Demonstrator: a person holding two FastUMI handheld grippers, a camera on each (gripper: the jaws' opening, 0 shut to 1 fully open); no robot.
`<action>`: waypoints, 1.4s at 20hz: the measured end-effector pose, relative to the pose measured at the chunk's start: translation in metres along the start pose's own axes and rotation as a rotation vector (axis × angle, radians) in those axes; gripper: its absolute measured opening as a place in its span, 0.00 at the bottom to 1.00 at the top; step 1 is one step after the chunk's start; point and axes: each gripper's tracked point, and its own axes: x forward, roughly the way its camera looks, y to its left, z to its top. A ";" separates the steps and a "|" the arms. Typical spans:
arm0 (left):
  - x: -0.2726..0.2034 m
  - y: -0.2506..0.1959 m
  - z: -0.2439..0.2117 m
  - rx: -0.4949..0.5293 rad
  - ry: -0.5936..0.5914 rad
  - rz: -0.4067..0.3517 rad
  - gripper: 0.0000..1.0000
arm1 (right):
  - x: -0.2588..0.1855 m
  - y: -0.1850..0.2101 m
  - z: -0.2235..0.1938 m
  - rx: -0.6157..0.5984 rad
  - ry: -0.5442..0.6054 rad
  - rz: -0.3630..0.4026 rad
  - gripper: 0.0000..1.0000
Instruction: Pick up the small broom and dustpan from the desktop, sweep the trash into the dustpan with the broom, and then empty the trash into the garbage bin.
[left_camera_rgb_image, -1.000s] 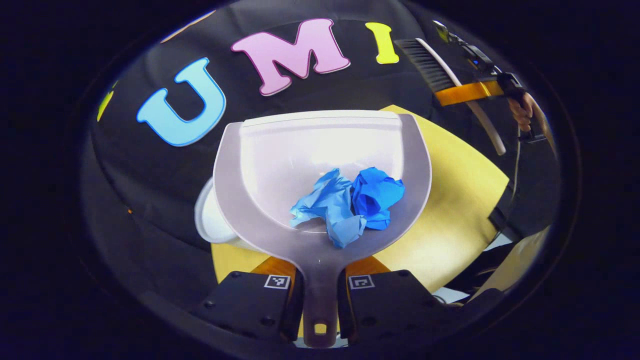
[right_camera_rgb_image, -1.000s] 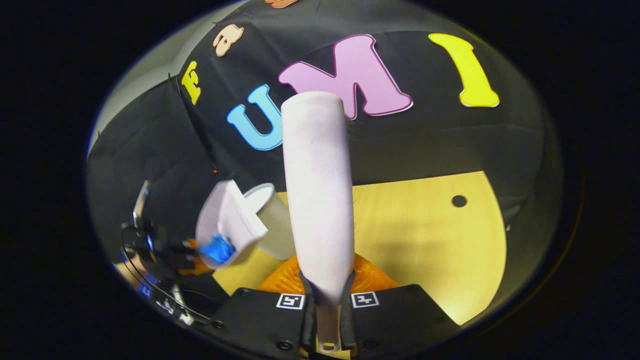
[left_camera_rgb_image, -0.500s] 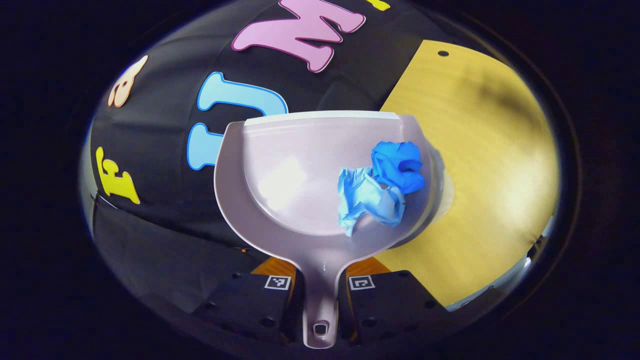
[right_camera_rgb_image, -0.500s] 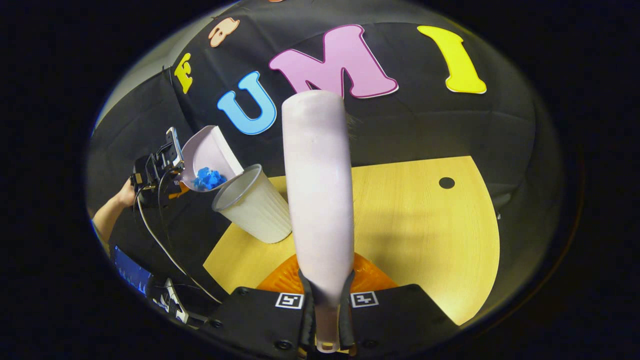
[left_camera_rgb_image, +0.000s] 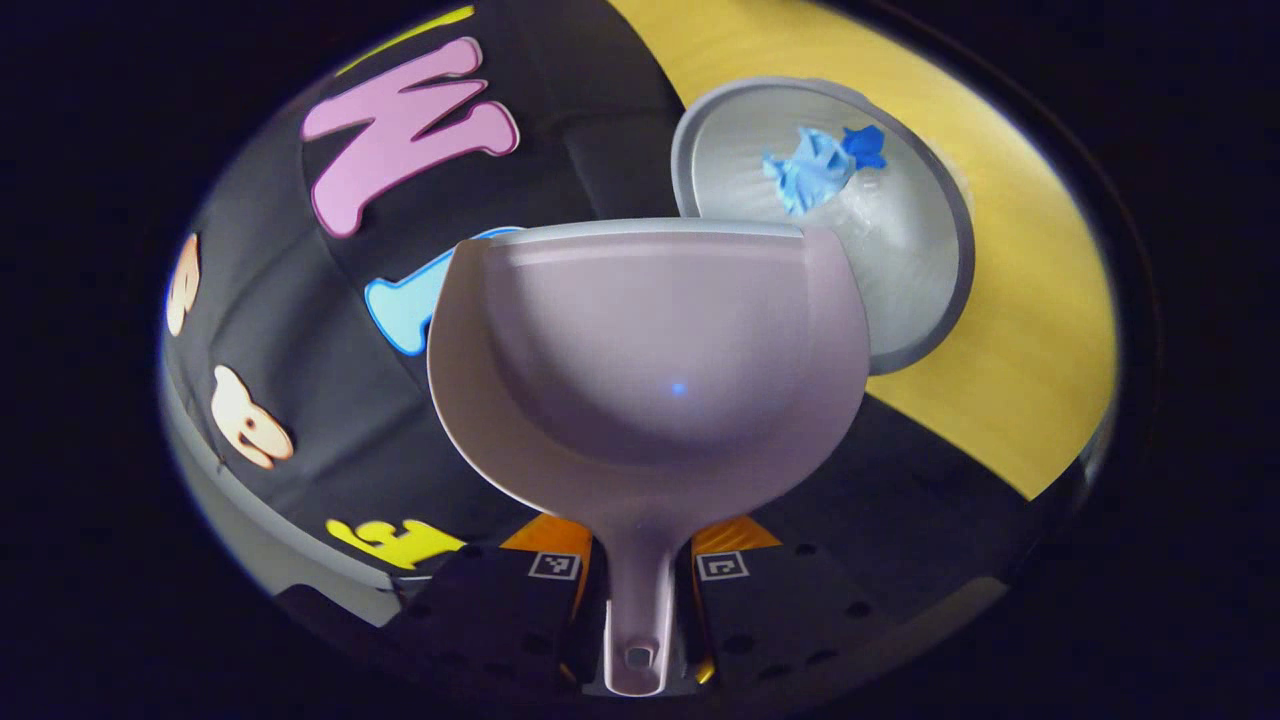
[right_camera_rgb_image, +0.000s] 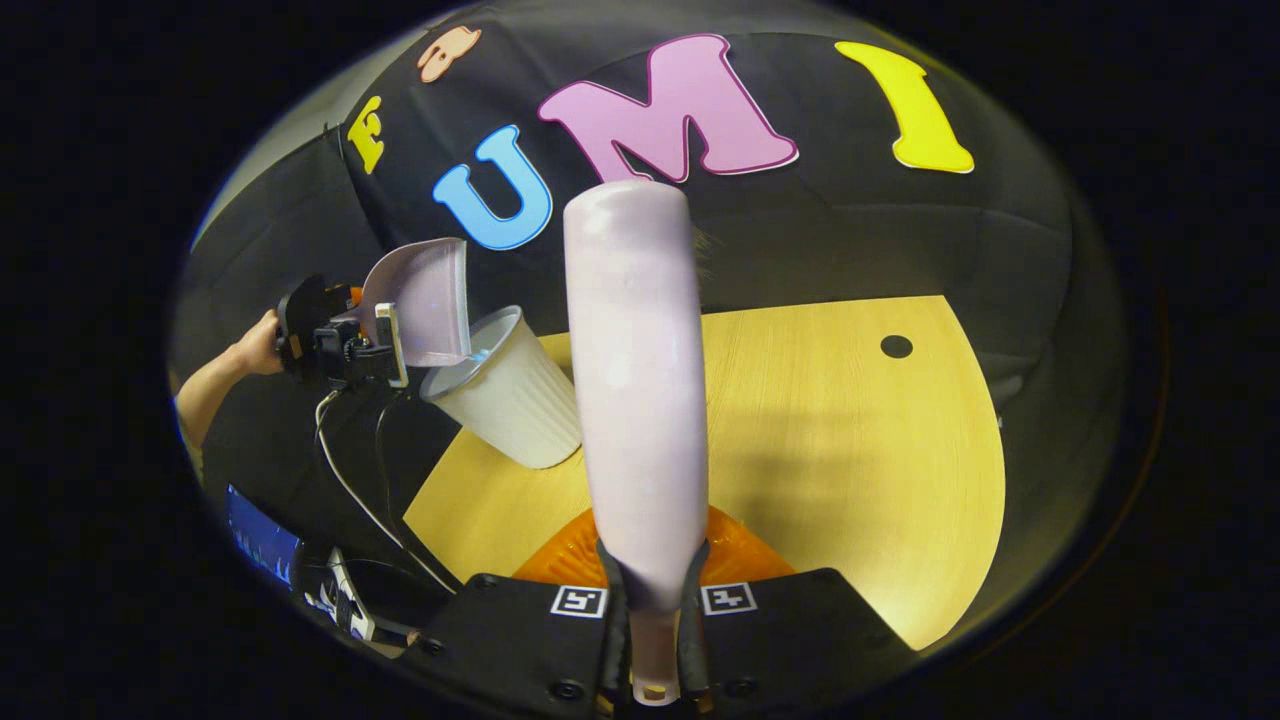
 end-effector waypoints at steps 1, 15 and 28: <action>0.005 0.000 -0.007 0.015 0.000 0.022 0.27 | 0.001 0.003 0.000 -0.007 0.007 0.000 0.19; -0.069 0.032 0.010 -0.884 -0.127 -0.410 0.25 | 0.007 0.022 0.004 -0.013 0.035 0.012 0.19; -0.263 -0.011 0.174 -1.393 -0.400 -1.321 0.26 | -0.025 -0.017 -0.005 0.086 0.009 -0.260 0.19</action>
